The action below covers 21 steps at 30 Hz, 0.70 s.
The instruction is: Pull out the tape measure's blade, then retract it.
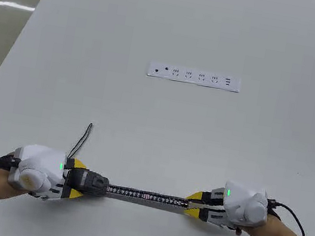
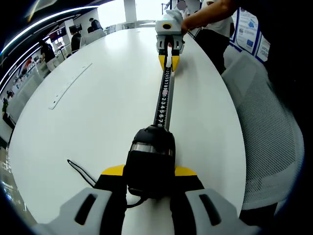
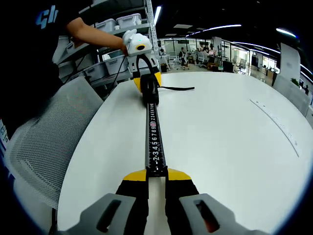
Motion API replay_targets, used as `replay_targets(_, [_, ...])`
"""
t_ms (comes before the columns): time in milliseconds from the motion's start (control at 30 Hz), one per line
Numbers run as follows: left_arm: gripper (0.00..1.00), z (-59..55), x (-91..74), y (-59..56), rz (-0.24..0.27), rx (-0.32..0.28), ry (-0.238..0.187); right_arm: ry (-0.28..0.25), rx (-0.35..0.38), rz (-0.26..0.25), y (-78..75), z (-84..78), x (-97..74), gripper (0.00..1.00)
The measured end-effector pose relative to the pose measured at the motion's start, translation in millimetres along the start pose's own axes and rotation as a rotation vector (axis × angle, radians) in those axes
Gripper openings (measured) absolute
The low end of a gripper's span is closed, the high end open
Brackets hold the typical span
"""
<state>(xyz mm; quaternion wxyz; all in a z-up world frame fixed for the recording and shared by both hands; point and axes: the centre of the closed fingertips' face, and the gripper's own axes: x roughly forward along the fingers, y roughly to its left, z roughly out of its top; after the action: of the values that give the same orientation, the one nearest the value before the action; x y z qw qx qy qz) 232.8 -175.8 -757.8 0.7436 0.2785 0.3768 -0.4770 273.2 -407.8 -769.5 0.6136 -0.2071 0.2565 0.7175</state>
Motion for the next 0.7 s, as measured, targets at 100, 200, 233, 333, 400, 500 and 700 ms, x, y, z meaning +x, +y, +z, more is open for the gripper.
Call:
replay_targets(100, [0.3,-0.1,-0.1,0.0,0.001,0.0,0.001,0.002,-0.001,-0.002,-0.1,-2.1,-1.9,0.09])
replay_targets(200, [0.3,1.2,-0.8,-0.5,0.001,0.001,0.003,0.003,0.001,-0.002,0.0,-4.0,-3.6,0.09])
replay_targets(233, [0.3,1.1,-0.6,-0.4,0.0,0.001,0.004,0.004,0.002,-0.003,0.0,-4.9,-4.5,0.09])
replay_targets(333, [0.3,1.4,-0.3,-0.4,-0.001,0.002,0.006,0.005,0.007,-0.004,0.0,-8.3,-7.4,0.09])
replay_targets(400, [0.3,1.1,0.0,-0.2,-0.001,0.002,0.006,0.008,0.007,-0.007,-0.5,-10.1,-9.0,0.09])
replay_targets(500, [0.3,1.0,0.2,-0.1,-0.001,0.002,0.007,0.011,0.012,-0.009,-0.6,-12.6,-11.7,0.09])
replay_targets(700, [0.3,1.7,-0.5,-0.1,-0.002,0.001,0.008,0.013,0.016,-0.009,-1.6,-15.5,-15.0,0.09])
